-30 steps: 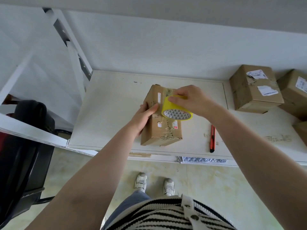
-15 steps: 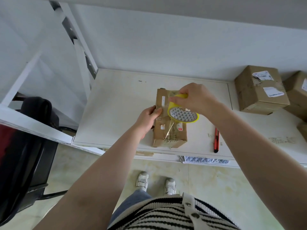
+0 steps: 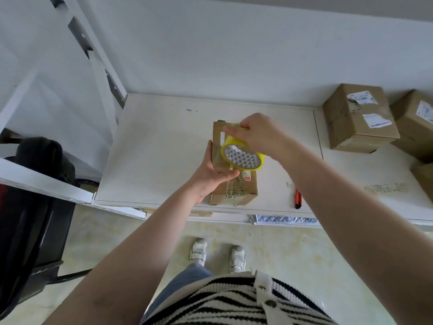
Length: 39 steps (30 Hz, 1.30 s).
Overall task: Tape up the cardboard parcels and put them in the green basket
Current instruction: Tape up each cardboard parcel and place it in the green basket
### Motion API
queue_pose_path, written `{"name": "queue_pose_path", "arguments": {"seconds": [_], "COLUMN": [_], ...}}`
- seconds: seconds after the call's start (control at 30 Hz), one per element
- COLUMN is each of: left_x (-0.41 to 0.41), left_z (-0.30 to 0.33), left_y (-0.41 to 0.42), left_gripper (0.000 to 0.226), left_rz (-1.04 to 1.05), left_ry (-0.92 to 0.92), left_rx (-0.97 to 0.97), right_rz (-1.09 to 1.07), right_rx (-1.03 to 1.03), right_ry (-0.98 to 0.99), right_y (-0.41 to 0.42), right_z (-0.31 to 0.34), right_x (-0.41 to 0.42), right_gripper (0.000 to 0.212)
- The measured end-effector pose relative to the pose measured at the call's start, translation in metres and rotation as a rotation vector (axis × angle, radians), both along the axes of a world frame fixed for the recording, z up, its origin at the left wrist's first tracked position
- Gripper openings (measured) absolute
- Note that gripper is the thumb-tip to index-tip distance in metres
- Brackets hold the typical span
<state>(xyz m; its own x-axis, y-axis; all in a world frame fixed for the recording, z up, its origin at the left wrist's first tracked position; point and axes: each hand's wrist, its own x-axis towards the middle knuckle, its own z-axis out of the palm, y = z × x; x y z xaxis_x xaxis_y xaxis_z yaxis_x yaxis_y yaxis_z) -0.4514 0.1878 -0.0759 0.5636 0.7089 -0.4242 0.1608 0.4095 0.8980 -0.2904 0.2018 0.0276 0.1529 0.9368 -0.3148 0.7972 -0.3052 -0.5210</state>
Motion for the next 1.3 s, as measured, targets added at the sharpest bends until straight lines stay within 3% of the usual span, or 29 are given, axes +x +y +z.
{"name": "queue_pose_path", "arguments": {"seconds": [0.37,0.63,0.87,1.07,1.3], "left_x": [0.007,0.005,0.005,0.013,0.016], "left_z": [-0.006,-0.014,-0.013,-0.007,-0.009], "left_y": [-0.001,0.0,0.0,-0.001,-0.002], "left_gripper": [0.087,0.053,0.056,0.055,0.052], "left_rz": [0.044,0.046,0.038,0.11,0.139], "left_ry": [-0.034,0.048,0.091,0.253,0.269], "left_rx": [0.053,0.059,0.126,0.209,0.177], "right_rz": [0.126,0.259,0.219,0.255,0.344], "right_rx": [0.052,0.073,0.06,0.037,0.072], "right_ry": [-0.118,-0.035,-0.028,-0.016,-0.189], "right_y": [0.02,0.024,0.024,0.026,0.027], "right_z": [0.02,0.021,0.023,0.024,0.033], "right_x": [-0.014,-0.029,-0.026,-0.037,-0.033], "right_gripper": [0.047,0.048,0.048,0.047,0.046]}}
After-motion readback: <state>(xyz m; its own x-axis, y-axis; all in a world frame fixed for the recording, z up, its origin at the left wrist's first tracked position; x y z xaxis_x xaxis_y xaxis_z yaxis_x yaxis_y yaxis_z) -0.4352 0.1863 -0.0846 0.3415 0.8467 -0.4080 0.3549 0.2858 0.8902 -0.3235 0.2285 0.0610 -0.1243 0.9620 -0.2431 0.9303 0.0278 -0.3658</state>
